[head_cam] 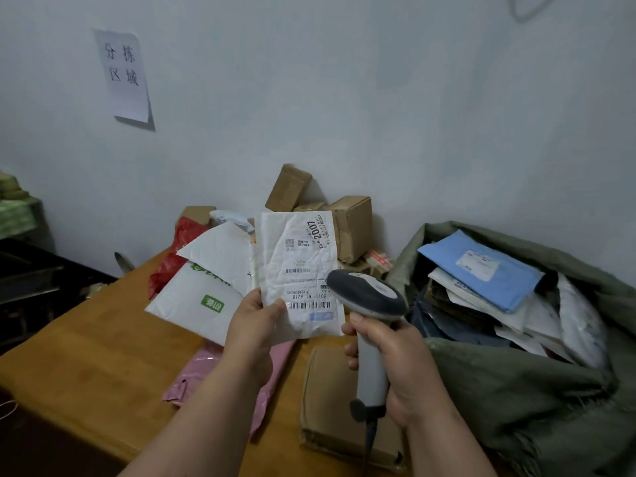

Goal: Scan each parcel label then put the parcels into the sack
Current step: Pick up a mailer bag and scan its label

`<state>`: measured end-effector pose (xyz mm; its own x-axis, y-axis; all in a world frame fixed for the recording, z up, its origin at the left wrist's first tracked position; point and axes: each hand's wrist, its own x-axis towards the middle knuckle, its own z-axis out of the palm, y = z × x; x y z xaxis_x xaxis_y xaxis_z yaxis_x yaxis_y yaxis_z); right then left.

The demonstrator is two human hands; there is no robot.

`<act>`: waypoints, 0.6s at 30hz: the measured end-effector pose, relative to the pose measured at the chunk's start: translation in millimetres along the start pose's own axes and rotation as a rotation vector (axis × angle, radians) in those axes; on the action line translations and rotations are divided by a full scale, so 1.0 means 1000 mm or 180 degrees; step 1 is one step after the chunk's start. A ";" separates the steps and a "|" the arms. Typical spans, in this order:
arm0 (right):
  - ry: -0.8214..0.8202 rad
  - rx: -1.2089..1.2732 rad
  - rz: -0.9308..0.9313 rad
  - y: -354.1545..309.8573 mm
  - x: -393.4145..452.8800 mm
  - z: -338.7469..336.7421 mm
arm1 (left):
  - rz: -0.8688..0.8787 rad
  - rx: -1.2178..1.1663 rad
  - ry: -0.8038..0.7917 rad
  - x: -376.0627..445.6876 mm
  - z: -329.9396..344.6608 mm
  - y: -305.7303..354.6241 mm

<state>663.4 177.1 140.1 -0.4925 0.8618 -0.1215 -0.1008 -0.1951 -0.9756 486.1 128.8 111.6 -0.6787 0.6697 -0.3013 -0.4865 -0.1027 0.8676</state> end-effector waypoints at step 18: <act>-0.0356 -0.0231 0.0235 -0.024 -0.023 -0.059 | 0.0201 -0.0221 0.0378 -0.029 0.050 -0.019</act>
<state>728.4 189.2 155.4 -0.5900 0.7879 -0.1763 0.0001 -0.2183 -0.9759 542.5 147.7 123.3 -0.7675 0.5690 -0.2952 -0.4749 -0.1953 0.8581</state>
